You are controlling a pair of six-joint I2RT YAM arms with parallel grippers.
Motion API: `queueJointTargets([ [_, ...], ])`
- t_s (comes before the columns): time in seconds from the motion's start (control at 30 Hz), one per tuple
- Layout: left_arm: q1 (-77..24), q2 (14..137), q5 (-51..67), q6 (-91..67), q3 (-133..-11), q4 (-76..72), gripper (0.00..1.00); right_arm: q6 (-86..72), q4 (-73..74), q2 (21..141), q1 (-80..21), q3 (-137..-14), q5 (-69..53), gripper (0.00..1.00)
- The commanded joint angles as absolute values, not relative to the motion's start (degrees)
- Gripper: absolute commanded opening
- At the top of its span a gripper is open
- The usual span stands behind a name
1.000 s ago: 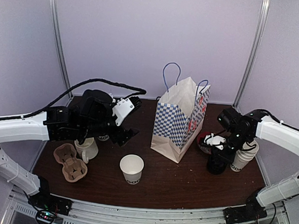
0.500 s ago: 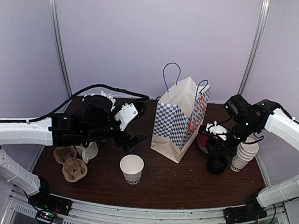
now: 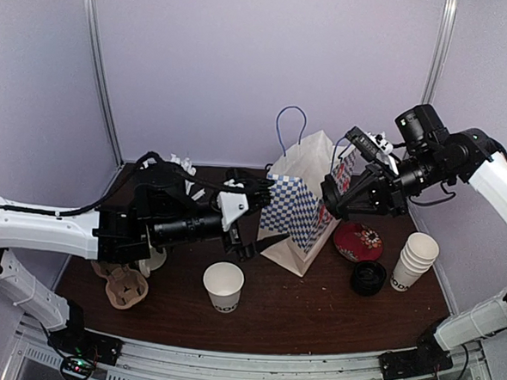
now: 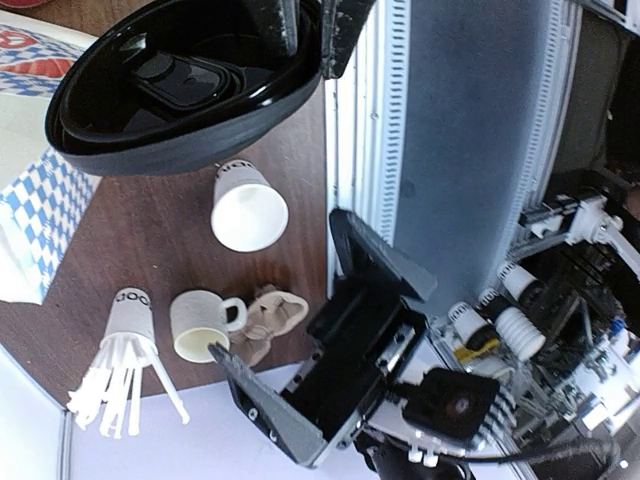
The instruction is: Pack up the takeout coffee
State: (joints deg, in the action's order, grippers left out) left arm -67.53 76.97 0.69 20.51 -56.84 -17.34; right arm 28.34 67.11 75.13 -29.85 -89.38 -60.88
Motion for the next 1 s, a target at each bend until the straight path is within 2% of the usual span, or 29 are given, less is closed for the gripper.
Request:
queueJointTargets([
  [0.0,-70.06,81.19,2.36,26.00,-60.12,-30.39,0.98,20.63,63.00,75.63,-29.76,-90.79,-71.99,0.02],
  [0.2,-70.56,85.53,0.92,25.82,-61.17,-39.86,0.97,15.14,58.78,75.42,-29.77,-90.10,-76.02,0.02],
  [0.97,-70.56,93.52,-3.69,22.84,-67.20,-45.70,0.98,11.61,55.72,74.71,-29.77,-88.07,-78.24,0.05],
])
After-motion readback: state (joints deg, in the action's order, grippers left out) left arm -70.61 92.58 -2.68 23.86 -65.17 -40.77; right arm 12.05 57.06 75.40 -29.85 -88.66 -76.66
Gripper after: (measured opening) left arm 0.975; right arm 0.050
